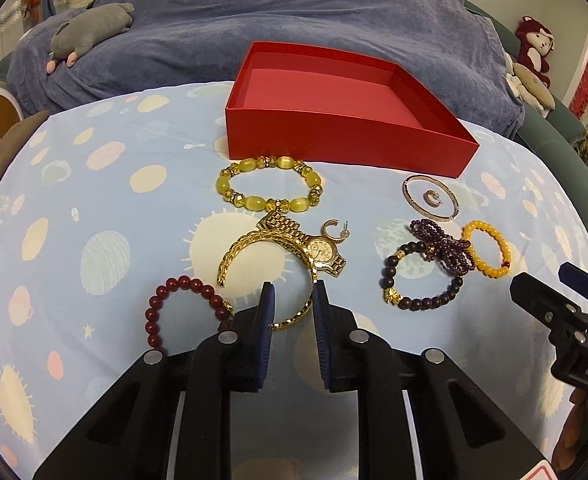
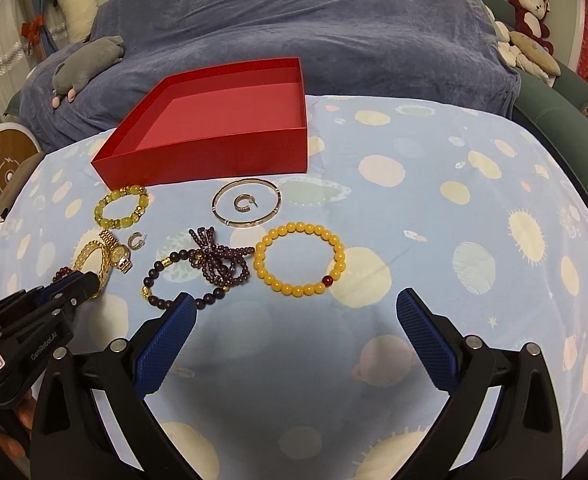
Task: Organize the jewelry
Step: 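Lower the left gripper onto the gold chain bangle and close it, then close the right gripper on the orange bead bracelet while the left gripper lifts the gold bangle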
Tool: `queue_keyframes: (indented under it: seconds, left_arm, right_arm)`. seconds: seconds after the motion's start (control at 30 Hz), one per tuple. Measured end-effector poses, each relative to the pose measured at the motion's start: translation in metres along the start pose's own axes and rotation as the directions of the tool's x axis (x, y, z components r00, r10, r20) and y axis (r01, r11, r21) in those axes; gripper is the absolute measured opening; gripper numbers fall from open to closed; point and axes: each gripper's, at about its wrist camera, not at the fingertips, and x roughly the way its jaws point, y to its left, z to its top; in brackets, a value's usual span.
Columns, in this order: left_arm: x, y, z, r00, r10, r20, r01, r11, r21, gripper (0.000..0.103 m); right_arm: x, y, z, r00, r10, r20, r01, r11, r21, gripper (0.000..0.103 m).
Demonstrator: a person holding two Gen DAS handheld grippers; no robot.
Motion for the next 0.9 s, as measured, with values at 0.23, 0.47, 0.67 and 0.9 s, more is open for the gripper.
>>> queue_keyframes:
  seconds: [0.23, 0.47, 0.67, 0.9]
  left_arm:
    - [-0.014, 0.012, -0.001, 0.996, 0.027, 0.082, -0.023, 0.999, -0.048, 0.069]
    - [0.011, 0.005, 0.003, 0.995, 0.081, 0.058, -0.082, 0.997, 0.015, 0.07]
    - [0.02, 0.002, 0.004, 0.995, 0.088, 0.055, -0.091, 0.993, 0.073, 0.053]
    - [0.014, 0.001, 0.001, 0.995, 0.081, 0.054, -0.085, 0.994, 0.076, 0.053]
  right_arm:
    - [0.001, 0.002, 0.005, 1.0, 0.026, 0.012, -0.026, 1.0, -0.01, 0.096]
    - [0.006, 0.006, 0.009, 0.999, 0.05, -0.003, -0.05, 0.999, -0.013, 0.096]
    - [0.009, 0.004, 0.01, 0.999, 0.043, -0.006, -0.043, 0.999, -0.01, 0.096]
    - [0.016, -0.006, 0.007, 1.0, 0.019, -0.01, -0.019, 1.0, -0.01, 0.095]
